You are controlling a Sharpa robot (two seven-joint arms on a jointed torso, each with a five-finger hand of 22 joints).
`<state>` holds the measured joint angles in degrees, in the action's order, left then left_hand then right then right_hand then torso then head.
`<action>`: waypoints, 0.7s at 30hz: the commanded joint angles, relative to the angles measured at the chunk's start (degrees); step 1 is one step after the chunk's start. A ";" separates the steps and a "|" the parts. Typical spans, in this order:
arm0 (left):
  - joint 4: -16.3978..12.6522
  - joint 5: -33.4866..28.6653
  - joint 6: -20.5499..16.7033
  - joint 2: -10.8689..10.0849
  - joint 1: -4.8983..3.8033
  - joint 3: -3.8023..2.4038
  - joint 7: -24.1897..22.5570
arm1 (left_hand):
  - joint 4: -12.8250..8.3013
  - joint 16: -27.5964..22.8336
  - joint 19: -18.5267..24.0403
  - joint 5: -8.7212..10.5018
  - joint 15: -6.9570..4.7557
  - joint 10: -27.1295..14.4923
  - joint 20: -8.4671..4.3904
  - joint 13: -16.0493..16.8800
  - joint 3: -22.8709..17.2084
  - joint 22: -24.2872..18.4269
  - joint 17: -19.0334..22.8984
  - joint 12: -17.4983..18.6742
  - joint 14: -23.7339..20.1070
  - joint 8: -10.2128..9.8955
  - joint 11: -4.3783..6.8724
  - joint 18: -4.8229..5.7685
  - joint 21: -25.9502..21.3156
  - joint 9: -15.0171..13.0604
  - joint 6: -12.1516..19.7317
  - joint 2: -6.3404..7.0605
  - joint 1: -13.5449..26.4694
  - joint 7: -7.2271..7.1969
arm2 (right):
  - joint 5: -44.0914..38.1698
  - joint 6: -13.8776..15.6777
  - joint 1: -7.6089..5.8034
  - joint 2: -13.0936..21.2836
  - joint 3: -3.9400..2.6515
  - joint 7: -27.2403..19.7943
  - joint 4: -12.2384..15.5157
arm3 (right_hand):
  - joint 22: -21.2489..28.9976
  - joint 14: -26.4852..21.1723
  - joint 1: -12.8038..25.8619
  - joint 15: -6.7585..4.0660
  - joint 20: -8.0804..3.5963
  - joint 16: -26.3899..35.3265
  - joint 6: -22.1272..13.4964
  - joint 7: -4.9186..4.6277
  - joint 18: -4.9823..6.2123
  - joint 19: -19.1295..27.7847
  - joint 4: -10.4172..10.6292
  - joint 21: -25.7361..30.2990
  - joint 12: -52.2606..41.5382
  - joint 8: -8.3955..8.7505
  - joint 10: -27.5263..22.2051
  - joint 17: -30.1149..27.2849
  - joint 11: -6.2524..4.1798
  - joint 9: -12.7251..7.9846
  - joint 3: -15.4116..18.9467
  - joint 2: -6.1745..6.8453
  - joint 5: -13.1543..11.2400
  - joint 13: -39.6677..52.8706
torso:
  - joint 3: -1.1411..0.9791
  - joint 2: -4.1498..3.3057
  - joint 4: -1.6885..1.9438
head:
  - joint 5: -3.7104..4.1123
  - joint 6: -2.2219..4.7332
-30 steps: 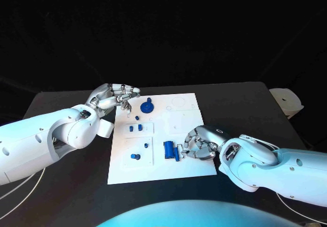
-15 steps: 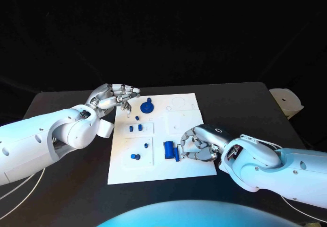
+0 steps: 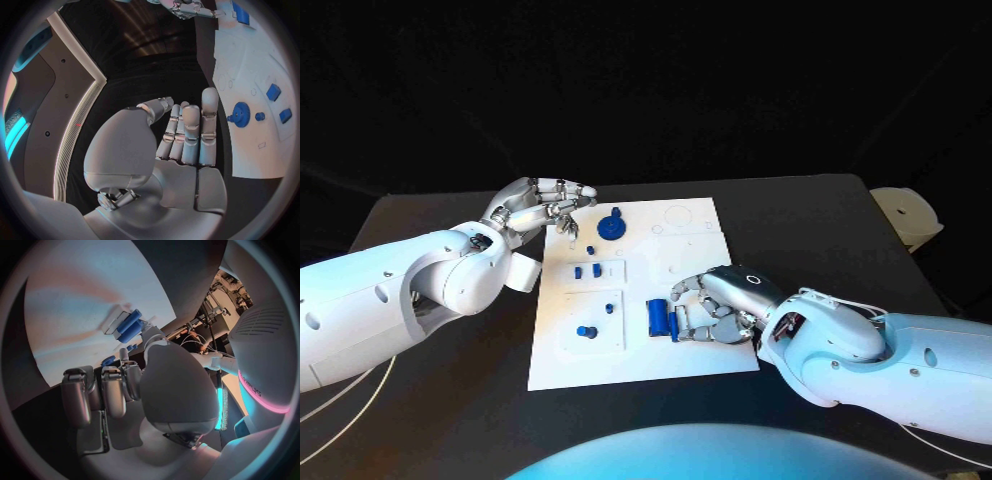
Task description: Assemble the parts on the task board
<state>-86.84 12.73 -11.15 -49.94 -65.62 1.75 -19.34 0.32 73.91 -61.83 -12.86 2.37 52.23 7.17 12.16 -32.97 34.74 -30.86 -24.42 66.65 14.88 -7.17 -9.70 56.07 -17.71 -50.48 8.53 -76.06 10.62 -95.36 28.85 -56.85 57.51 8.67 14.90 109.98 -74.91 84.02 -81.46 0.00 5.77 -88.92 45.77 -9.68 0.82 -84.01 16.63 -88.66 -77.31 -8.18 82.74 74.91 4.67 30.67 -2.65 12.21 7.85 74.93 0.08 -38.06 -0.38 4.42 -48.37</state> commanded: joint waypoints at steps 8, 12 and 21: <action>-0.05 0.12 0.97 0.05 -0.02 -0.03 -0.35 | 0.08 0.23 -0.07 -0.22 0.22 -0.45 0.41 -0.07 -0.26 -0.05 0.09 -0.29 -0.12 0.20 -0.02 -0.92 -0.31 -0.06 0.37 0.27 0.06 0.16 | -4.61 -1.41 0.70 -0.94 0.11 2.39 -0.89 | -14.75 5.50 -0.84 0.75 0.68 -0.21 -1.24 -0.39 -0.57 -5.58 0.28 -0.16 0.38 0.81 -0.52 13.32 0.43 -0.48 3.53 -0.13 0.83 7.97 | 0.00 -0.04 -0.04 | -0.16 -0.18; -0.05 0.12 0.97 0.03 -0.02 -0.03 -0.33 | 0.08 0.23 -0.07 -0.22 0.22 -0.45 0.41 -0.07 -0.26 -0.05 0.09 -0.29 -0.12 0.20 -0.02 -0.92 -0.31 -0.06 0.37 0.27 0.06 0.16 | -4.92 -1.76 1.18 -1.14 0.13 2.87 -1.07 | -14.78 5.50 -0.82 0.80 0.73 -0.21 -0.83 -0.42 -0.59 -5.61 0.28 -0.25 0.11 0.60 -0.41 13.33 0.48 -0.43 3.72 -0.46 1.01 8.06 | 0.00 -0.03 -0.03 | -0.24 -0.35; -0.07 0.12 0.96 -0.07 -0.02 -0.03 -0.27 | 0.08 0.23 -0.07 -0.22 0.22 -0.45 0.41 -0.07 -0.26 -0.05 0.09 -0.29 -0.12 0.20 -0.02 -0.92 -0.31 -0.06 0.37 0.27 0.06 0.16 | -5.46 -1.34 2.00 -1.22 0.14 3.55 -0.90 | -14.86 5.53 -0.81 0.65 0.71 -0.26 1.43 -0.07 -0.65 -5.71 0.17 -0.55 -0.83 -0.79 0.01 13.44 0.22 -0.10 3.59 -1.53 1.58 8.35 | 0.02 -0.02 -0.02 | -0.24 -0.51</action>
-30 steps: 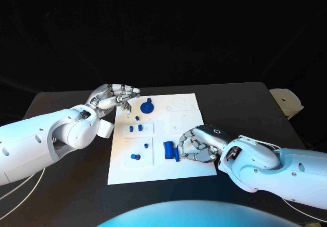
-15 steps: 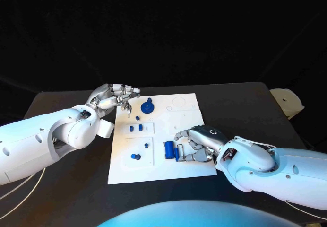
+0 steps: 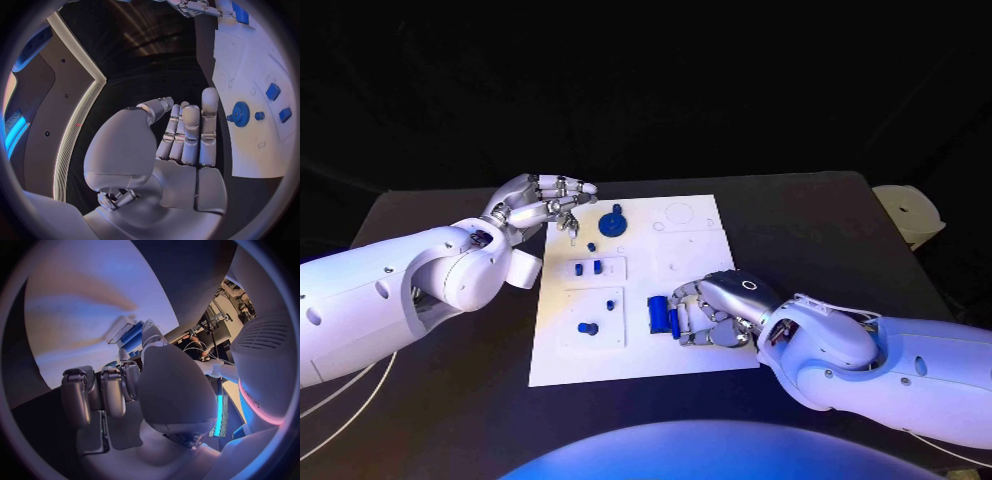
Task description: Assemble the parts on the task board
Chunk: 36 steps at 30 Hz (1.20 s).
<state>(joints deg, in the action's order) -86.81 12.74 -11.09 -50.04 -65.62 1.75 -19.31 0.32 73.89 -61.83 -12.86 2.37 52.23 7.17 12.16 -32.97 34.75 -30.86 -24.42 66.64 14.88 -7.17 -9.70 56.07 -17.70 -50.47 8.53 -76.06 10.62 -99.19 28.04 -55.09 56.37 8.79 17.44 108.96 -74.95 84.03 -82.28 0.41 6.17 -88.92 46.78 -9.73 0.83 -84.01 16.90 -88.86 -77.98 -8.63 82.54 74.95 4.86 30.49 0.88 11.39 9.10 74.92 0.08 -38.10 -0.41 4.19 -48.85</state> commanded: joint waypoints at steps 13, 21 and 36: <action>-0.10 0.11 0.92 0.02 -0.02 -0.03 -0.26 | 0.08 0.25 -0.07 -0.23 0.22 -0.45 0.41 -0.07 -0.26 -0.05 0.09 -0.30 -0.12 0.20 -0.02 -0.93 -0.31 -0.07 0.37 0.27 0.05 0.16 | -2.57 0.55 0.75 -0.63 0.01 2.75 -0.30 | -14.82 5.51 0.51 0.14 0.23 -0.23 0.66 0.07 -0.65 -5.72 -0.04 -0.35 -0.29 -0.57 0.25 13.35 -0.06 0.09 0.17 -0.82 0.84 8.36 | 0.04 0.02 0.09 | -0.05 -0.08; -0.13 0.11 0.94 -0.01 -0.02 -0.03 -0.20 | 0.08 0.25 -0.07 -0.23 0.22 -0.45 0.41 -0.07 -0.26 -0.05 0.09 -0.30 -0.12 0.20 -0.02 -0.93 -0.31 -0.07 0.37 0.27 0.05 0.16 | -2.62 0.66 0.86 -1.28 0.01 3.54 -1.07 | -14.81 5.49 0.95 0.09 0.19 -0.20 0.80 0.13 -0.65 -5.70 -0.04 -0.31 -0.29 -0.71 0.22 13.30 -0.11 0.09 0.18 -1.01 1.12 8.31 | 0.00 -0.02 0.02 | -0.13 -0.15; -0.16 0.12 0.99 0.01 -0.03 -0.03 -0.08 | 0.08 0.25 -0.07 -0.23 0.22 -0.45 0.41 -0.07 -0.26 -0.05 0.09 -0.30 -0.12 0.20 -0.02 -0.93 -0.31 -0.07 0.37 0.27 0.05 0.16 | -2.40 0.49 1.25 -2.41 0.00 3.63 -1.48 | -14.82 5.48 1.41 -0.10 0.05 -0.17 1.79 0.43 -0.65 -5.72 -0.12 -0.35 -0.62 -1.40 0.37 13.26 -0.36 0.21 -0.06 -1.51 1.33 8.39 | 0.00 0.02 -0.02 | -0.25 -0.38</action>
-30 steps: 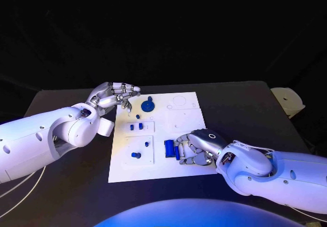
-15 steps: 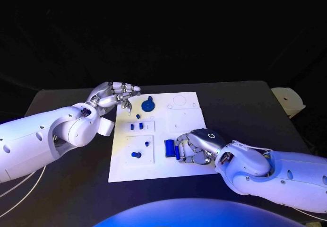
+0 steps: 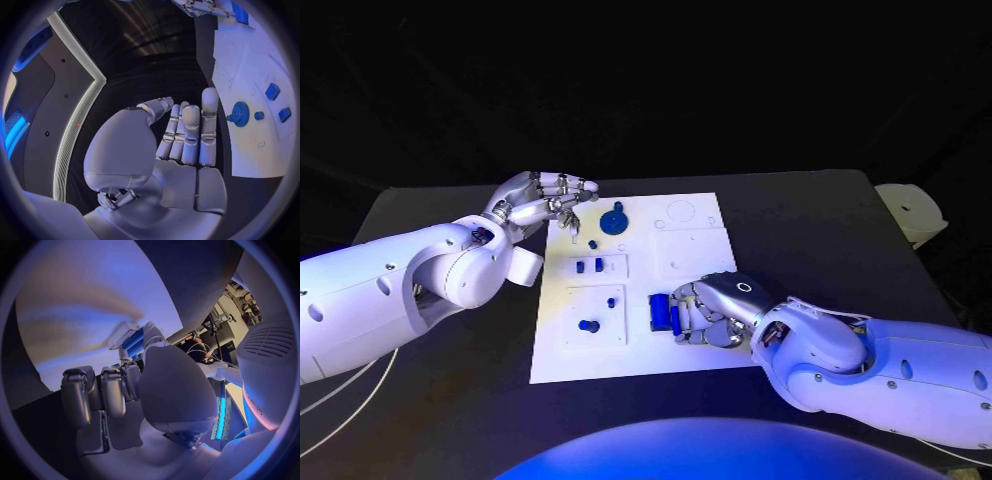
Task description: Assemble the parts on the task board
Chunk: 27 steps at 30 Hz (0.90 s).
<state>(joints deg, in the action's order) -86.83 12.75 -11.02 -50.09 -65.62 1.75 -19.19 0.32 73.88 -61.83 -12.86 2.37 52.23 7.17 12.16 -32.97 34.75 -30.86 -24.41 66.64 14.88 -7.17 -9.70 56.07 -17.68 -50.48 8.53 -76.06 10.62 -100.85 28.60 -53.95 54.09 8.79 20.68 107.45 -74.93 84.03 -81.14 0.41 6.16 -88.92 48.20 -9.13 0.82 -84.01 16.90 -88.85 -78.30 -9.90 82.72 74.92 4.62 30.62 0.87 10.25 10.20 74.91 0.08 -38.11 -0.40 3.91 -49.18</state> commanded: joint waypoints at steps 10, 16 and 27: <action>-0.13 0.12 0.89 0.06 -0.03 -0.03 -0.18 | 0.24 0.38 -0.09 -0.25 0.26 -0.75 0.45 -0.15 -0.31 -0.14 0.29 -0.74 -0.23 0.43 -0.04 -0.93 -0.39 -0.17 0.63 0.34 0.12 0.18 | -0.68 0.50 0.23 -0.23 0.01 0.61 0.11 | -14.90 5.50 0.39 -0.47 -0.26 -0.19 1.82 0.32 -0.70 -5.79 -0.19 -0.56 -0.71 -1.07 0.42 13.34 -0.56 0.21 -0.62 -1.28 0.72 8.49 | 0.01 0.06 -0.01 | 0.04 -0.04; -0.13 0.12 0.87 0.05 -0.03 -0.03 -0.15 | 0.24 0.38 -0.09 -0.25 0.26 -0.75 0.45 -0.15 -0.31 -0.14 0.29 -0.74 -0.23 0.43 -0.04 -0.93 -0.39 -0.17 0.63 0.34 0.12 0.18 | -0.67 0.51 0.24 -0.22 0.01 0.75 -0.03 | -14.93 5.50 0.35 -0.67 -0.45 -0.19 2.55 0.57 -0.72 -5.82 -0.24 -0.65 -0.84 -1.51 0.49 13.34 -0.79 0.23 -0.97 -1.80 1.13 8.49 | 0.04 0.03 -0.02 | 0.07 -0.07; -0.11 0.13 0.85 0.08 -0.03 -0.03 -0.10 | 0.27 0.37 -0.10 -0.25 0.26 -0.79 0.45 -0.16 -0.30 -0.15 0.36 -0.79 -0.26 0.44 -0.05 -0.93 -0.40 -0.17 0.69 0.36 0.14 0.20 | -1.51 -0.40 0.24 -0.50 0.01 0.73 -0.44 | -14.93 5.47 -0.74 -0.82 -0.62 -0.11 2.67 0.68 -0.71 -5.82 -0.50 -0.64 -0.77 -1.59 0.40 13.21 -0.93 0.06 -1.53 -1.91 1.61 8.37 | 0.01 0.03 -0.04 | 0.13 -0.15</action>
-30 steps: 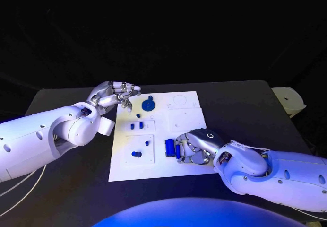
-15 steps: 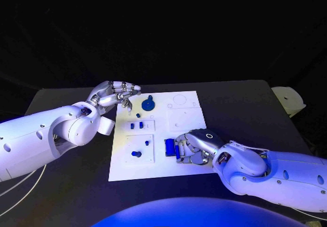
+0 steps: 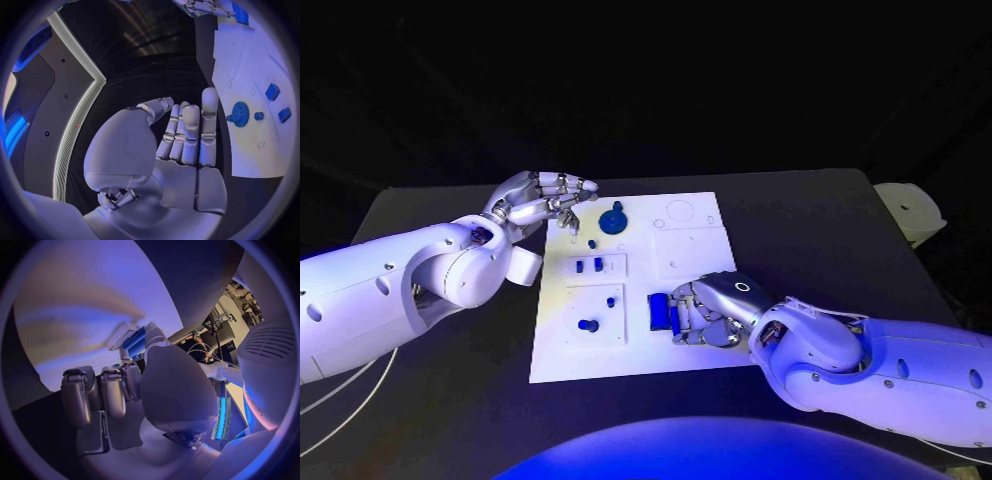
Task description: Assemble the parts on the task board
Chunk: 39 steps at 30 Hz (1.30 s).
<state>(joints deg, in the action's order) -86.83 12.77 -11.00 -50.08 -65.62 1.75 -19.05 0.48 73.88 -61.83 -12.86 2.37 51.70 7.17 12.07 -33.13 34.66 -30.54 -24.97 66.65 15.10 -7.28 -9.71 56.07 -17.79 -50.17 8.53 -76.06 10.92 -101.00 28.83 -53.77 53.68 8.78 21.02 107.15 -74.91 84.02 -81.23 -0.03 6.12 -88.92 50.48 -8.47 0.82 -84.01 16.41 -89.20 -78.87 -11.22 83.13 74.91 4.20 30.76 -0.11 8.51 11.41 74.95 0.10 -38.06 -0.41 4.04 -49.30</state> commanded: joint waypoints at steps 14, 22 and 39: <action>-0.05 0.11 0.89 0.12 -0.03 -0.03 -0.25 | 0.15 0.39 -0.10 -0.25 0.28 -0.33 0.46 -0.09 -0.13 -0.07 0.06 -0.26 -0.27 0.21 0.03 -0.92 -0.41 -0.06 0.46 0.37 0.19 -0.08 | -2.34 3.04 0.07 0.08 0.01 -1.20 0.45 | -15.09 5.56 0.01 -1.04 -1.18 -0.24 3.19 0.83 -0.82 -5.99 0.28 -0.80 -1.62 -1.11 0.96 13.52 -1.26 -0.88 -2.29 -0.97 6.17 8.89 | -0.05 0.01 -0.03 | 0.04 0.06; -0.02 0.11 0.95 0.14 -0.03 -0.03 -0.24 | 0.22 0.39 -0.10 -0.25 0.29 -0.37 0.47 -0.10 -0.13 -0.08 0.12 -0.28 -0.30 0.22 0.01 -0.92 -0.42 -0.06 0.50 0.35 0.25 -0.06 | -2.18 3.86 0.07 0.25 0.01 -1.52 0.74 | -15.09 5.59 0.59 -1.17 -1.30 -0.28 3.68 0.98 -0.82 -5.99 0.31 -0.80 -1.79 -1.17 1.10 13.60 -1.40 -1.09 -2.55 -1.02 6.87 8.96 | -0.01 -0.01 -0.02 | 0.15 0.07; -0.03 0.13 1.18 0.06 -0.03 -0.03 -0.04 | 0.22 0.39 -0.10 -0.25 0.29 -0.37 0.47 -0.10 -0.13 -0.08 0.12 -0.28 -0.30 0.22 0.01 -0.92 -0.42 -0.06 0.50 0.35 0.25 -0.06 | -2.11 2.14 0.03 1.97 -0.02 -1.13 0.83 | -15.09 5.58 1.70 -1.26 -1.41 -0.26 4.00 1.08 -0.82 -5.99 0.32 -0.80 -1.68 -1.10 1.05 13.56 -1.49 -1.39 -2.60 -0.78 6.81 8.83 | 0.03 0.01 -0.01 | 0.34 -0.07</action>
<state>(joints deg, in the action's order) -86.76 12.78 -10.84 -50.07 -65.62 1.75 -18.88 0.48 73.88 -61.83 -12.86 2.37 51.71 7.17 12.02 -33.13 34.67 -30.48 -24.97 66.64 15.08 -7.28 -9.71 55.85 -17.77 -50.17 8.53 -76.07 10.92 -102.32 32.21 -53.76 55.54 8.76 19.99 108.08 -74.94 84.03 -80.05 -0.84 4.92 -88.92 52.19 -9.44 0.83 -84.01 16.67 -89.75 -80.27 -11.77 83.85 74.95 3.09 29.29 -2.40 7.84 18.33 74.93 0.11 -38.06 -0.43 4.34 -49.31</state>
